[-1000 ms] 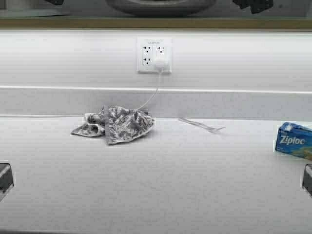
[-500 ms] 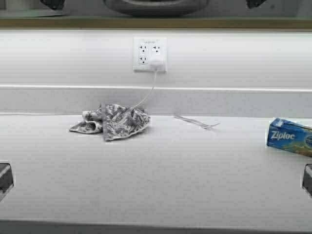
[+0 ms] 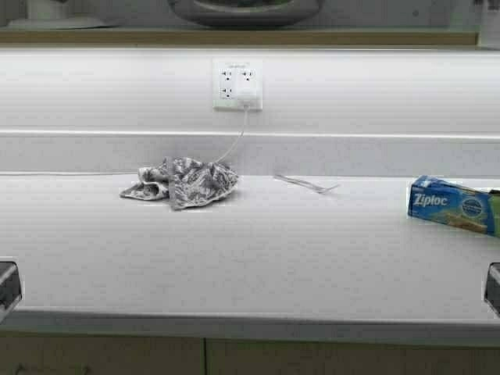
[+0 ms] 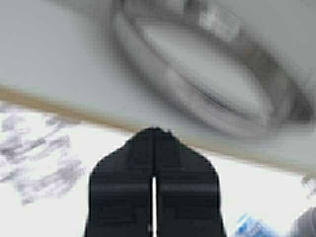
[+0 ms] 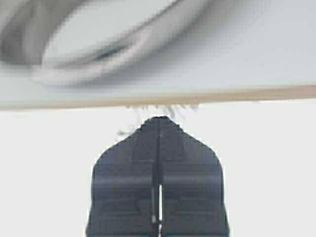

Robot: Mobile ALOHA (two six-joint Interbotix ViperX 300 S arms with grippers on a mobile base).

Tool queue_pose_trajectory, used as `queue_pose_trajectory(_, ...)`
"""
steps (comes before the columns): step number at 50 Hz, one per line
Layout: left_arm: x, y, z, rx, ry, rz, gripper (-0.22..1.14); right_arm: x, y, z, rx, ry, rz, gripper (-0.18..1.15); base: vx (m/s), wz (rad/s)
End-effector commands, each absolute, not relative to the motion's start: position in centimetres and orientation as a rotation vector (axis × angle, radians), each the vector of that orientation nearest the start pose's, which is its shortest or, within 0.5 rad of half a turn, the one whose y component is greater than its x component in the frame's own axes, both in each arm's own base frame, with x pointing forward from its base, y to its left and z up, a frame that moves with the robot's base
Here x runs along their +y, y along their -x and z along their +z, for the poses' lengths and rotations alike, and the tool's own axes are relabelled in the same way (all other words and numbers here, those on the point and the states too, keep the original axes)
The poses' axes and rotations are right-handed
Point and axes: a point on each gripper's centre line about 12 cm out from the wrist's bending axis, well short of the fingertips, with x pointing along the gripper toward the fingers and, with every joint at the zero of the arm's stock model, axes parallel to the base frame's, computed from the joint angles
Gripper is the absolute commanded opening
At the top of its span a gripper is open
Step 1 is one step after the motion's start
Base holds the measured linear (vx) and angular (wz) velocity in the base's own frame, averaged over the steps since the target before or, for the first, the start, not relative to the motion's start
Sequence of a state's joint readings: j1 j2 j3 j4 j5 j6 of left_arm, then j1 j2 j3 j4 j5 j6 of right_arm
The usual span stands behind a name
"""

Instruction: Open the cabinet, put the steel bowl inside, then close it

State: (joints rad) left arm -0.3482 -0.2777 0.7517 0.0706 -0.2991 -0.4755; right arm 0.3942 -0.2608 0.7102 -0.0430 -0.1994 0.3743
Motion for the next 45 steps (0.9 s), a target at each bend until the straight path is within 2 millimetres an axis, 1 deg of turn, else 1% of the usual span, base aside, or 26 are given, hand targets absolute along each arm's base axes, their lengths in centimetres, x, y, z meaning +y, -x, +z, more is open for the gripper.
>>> queue_pose_trajectory(1,-12.3,-32.7,27.6,0.283,0.193,-0.342,0.04,13.8,-32.6,28.0,0.275,-0.153,0.378,0.06,-0.13,0.02)
queue_pose_trajectory(6,-11.9,-31.8,27.0,0.307,0.115,-0.344,0.04,13.4,-31.7,27.4,0.273,-0.074,0.387,0.06,-0.13,0.04)
queue_pose_trajectory(11,-11.7,-31.1,26.6,0.310,0.092,-0.348,0.04,13.1,-31.3,26.6,0.288,-0.046,0.384,0.06,-0.15,0.05)
queue_pose_trajectory(21,-11.4,-30.4,25.6,0.317,0.081,-0.350,0.04,12.9,-31.3,26.1,0.320,-0.049,0.373,0.06,-0.21,0.05)
queue_pose_trajectory(26,-11.2,-30.3,25.4,0.323,0.089,-0.343,0.04,12.8,-31.5,26.5,0.323,-0.043,0.369,0.06,-0.25,0.05)
queue_pose_trajectory(32,-9.4,-30.4,25.3,0.319,0.086,-0.292,0.04,12.7,-31.4,27.0,0.321,-0.040,0.370,0.06,-0.27,0.02)
queue_pose_trajectory(37,-7.2,-30.4,25.9,0.308,0.091,-0.223,0.04,12.4,-30.9,27.2,0.331,-0.029,0.365,0.06,-0.27,0.00)
queue_pose_trajectory(45,-2.8,-29.9,27.0,0.331,0.099,-0.080,0.04,11.2,-30.8,28.1,0.326,-0.018,0.337,0.06,-0.24,-0.06)
